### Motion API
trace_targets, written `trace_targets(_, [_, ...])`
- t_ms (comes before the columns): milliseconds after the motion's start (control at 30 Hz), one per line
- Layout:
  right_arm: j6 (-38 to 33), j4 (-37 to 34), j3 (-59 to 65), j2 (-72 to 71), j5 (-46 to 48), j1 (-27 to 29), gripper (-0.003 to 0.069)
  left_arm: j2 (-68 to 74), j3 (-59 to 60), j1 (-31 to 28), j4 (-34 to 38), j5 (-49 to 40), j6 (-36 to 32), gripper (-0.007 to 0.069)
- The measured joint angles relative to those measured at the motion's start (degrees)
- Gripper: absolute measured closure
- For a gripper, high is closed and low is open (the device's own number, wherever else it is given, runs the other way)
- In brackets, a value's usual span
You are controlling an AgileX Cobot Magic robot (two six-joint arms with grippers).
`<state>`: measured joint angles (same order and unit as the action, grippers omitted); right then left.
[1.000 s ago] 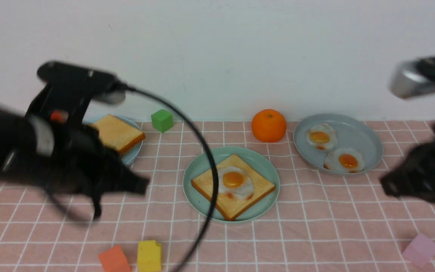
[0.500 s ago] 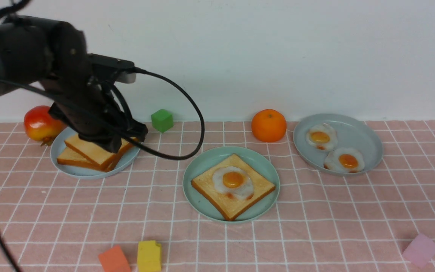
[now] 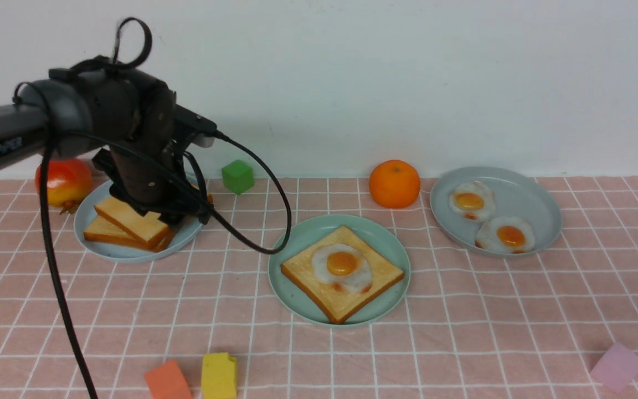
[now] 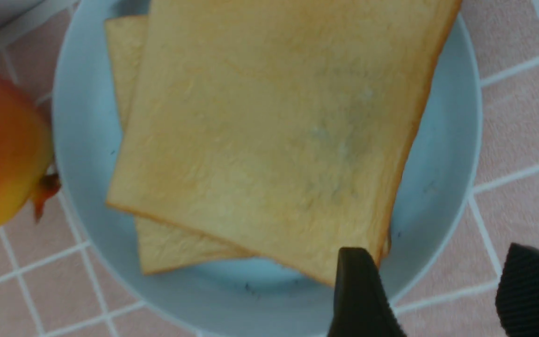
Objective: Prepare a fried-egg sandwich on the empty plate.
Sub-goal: Use the left arm to grab a slice of bread
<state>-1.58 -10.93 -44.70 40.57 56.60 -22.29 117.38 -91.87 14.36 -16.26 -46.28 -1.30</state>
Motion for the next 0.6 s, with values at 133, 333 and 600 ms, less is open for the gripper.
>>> trace_targets(133, [0.0, -0.1, 0.0, 0.0, 0.0, 0.0, 0.0648, 1.5, 0.0, -0.2, -0.9, 2.7, 0.0, 0.0235])
trace_targets(333, [0.0, -0.6, 0.0, 0.0, 0.0, 0.0, 0.0647, 3.6, 0.0, -0.9, -3.9, 4.7, 0.1, 0.0276])
trace_targets(600, [0.0, -0.9, 0.0, 0.0, 0.0, 0.0, 0.0645, 4.9, 0.0, -1.1, -4.3, 5.5, 0.2, 0.0400])
